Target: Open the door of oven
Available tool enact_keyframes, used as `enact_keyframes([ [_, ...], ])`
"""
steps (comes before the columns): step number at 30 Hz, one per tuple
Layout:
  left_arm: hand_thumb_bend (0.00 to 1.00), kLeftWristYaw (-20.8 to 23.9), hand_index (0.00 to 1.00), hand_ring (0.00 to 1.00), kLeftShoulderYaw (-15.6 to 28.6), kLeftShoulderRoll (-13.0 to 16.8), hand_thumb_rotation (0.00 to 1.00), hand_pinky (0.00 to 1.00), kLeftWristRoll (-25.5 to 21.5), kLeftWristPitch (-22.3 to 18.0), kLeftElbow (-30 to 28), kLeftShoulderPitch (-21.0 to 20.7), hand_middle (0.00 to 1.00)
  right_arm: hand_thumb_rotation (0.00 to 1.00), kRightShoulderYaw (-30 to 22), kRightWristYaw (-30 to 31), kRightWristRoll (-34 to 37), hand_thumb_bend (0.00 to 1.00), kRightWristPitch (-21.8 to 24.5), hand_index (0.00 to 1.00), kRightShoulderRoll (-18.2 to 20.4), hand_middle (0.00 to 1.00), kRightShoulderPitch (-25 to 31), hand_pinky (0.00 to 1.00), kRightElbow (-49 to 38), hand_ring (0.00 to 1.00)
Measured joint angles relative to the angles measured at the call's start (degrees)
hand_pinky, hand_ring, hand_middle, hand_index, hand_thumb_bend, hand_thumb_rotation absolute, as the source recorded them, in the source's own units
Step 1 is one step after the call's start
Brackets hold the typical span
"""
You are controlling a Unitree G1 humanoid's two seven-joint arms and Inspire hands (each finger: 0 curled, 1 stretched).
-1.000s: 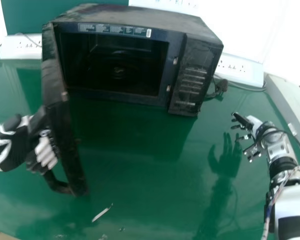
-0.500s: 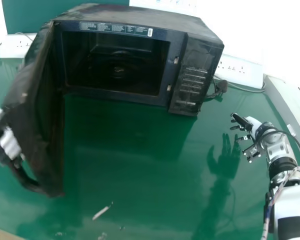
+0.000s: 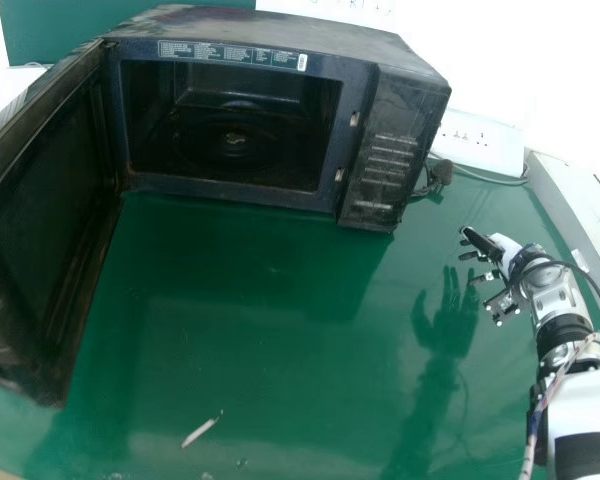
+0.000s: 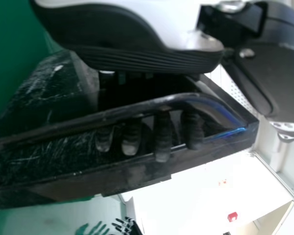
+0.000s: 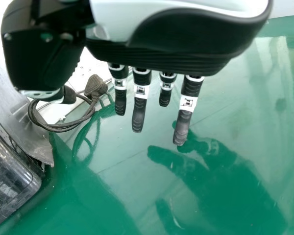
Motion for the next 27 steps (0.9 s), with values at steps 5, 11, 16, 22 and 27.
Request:
enact_keyframes([
  [5, 1.00, -1.08, 0.11, 0.08, 0.87, 2.33, 0.69, 0.05, 0.02, -3.86, 10.08, -0.94, 0.12, 0.69, 0.29, 0.05, -0.06, 0.55, -0.58, 0.89, 0.23, 0.79, 0.10, 0.65, 0.05, 0.74],
  [11, 1.00, -6.35, 0.12, 0.11, 1.18, 7.51, 0.63, 0.08, 0.02, -6.07, 27.64, -2.09, 0.16, 0.70, 0.51, 0.62, -0.03, 0.57, -0.71, 0.89, 0.42, 0.80, 0.18, 0.65, 0.03, 0.74],
  [16, 1.00, -10.52, 0.13, 0.10, 0.16, 11.82, 0.65, 0.07, 0.10, -7.94, 40.40, -5.99, 0.14, 0.69, 0.48, 0.85, 0.07, 0.57, -0.72, 0.91, 0.50, 0.80, 0.16, 0.67, -0.02, 0.75],
  [22, 0.95, -3.38, 0.11, 0.01, -0.12, 2.33, 0.78, 0.00, 0.40, -14.78, 42.98, -14.07, 0.06, 0.63, -0.14, 0.81, 0.22, 0.57, -0.37, 0.91, 0.35, 0.81, 0.14, 0.70, -0.03, 0.75],
  [27, 0.91, -4.57, 0.14, 0.01, -0.60, 4.39, 0.68, 0.00, 2.43, -19.06, 53.99, -18.35, 0.06, 0.67, -0.14, 0.81, 0.22, 0.59, -0.74, 0.90, 0.29, 0.81, 0.13, 0.70, -0.26, 0.75],
])
